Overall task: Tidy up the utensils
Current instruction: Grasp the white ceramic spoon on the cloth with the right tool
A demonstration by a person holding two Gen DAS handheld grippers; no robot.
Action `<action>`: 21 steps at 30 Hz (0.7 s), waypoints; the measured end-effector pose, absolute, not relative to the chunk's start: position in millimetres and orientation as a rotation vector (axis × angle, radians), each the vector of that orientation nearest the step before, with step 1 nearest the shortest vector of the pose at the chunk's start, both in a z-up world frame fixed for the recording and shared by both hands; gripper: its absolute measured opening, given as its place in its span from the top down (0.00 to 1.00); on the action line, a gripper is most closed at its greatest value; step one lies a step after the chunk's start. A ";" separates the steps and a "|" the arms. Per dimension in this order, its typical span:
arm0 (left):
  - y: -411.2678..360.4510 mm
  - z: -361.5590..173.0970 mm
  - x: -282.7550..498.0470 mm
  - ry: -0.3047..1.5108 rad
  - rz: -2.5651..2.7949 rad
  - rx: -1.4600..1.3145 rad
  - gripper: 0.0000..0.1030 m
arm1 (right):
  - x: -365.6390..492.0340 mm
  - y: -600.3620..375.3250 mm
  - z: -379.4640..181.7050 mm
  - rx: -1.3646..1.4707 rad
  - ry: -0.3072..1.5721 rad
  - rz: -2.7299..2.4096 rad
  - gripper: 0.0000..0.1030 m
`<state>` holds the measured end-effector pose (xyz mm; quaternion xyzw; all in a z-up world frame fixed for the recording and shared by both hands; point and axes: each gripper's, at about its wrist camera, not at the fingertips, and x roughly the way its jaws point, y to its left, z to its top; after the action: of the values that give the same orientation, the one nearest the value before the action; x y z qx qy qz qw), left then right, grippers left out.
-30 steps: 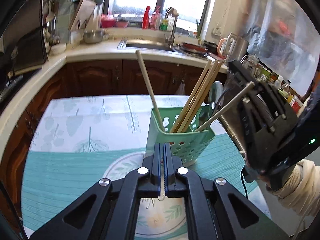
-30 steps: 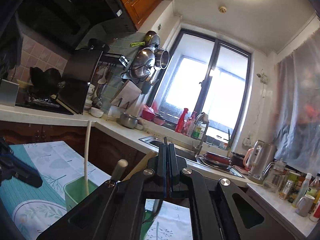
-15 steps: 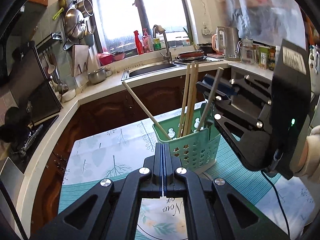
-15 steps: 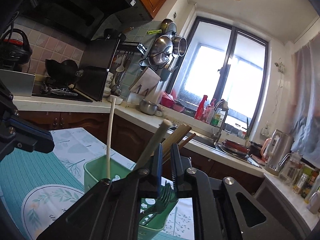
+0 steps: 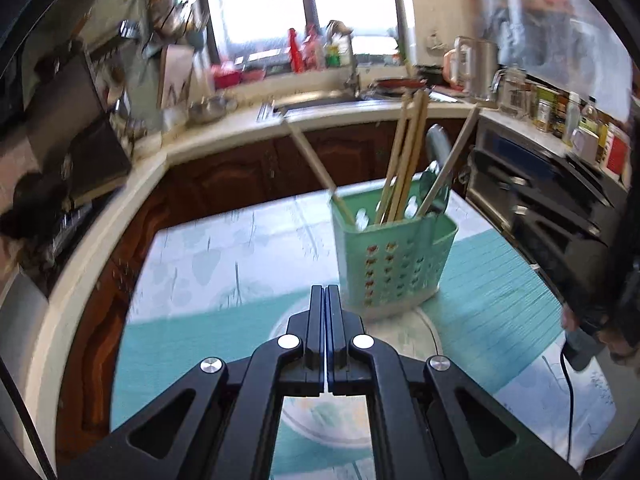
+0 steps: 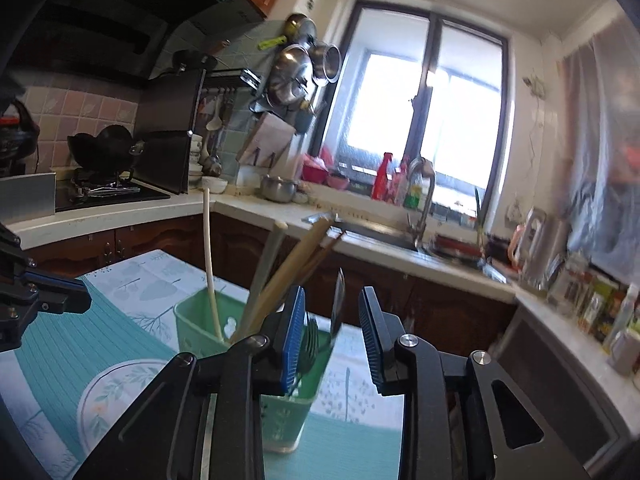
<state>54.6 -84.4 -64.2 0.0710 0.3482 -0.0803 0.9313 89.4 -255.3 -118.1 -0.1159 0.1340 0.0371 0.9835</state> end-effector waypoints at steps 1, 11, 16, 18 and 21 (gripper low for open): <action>-79.0 -66.5 54.5 0.744 -0.163 0.118 1.00 | 83.8 -259.0 -119.9 -0.213 0.299 0.071 0.72; -50.1 -97.8 39.4 0.947 -0.187 0.079 1.00 | 21.3 -266.9 -165.6 0.008 0.666 0.199 0.72; -55.4 -112.9 27.9 1.043 -0.360 0.123 0.81 | -4.5 -267.9 -198.6 0.197 0.880 0.231 0.72; -60.2 -119.6 23.0 1.076 -0.438 0.144 0.57 | -16.6 -268.4 -208.6 0.251 0.922 0.209 0.72; -65.9 -127.3 13.7 1.096 -0.526 0.186 0.45 | -34.4 -265.6 -220.9 0.318 0.975 0.185 0.72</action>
<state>13.7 -65.9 -127.3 0.0873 0.5141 -0.2466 0.8168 -34.4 -265.6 -220.9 0.1518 0.4657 0.0884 0.8673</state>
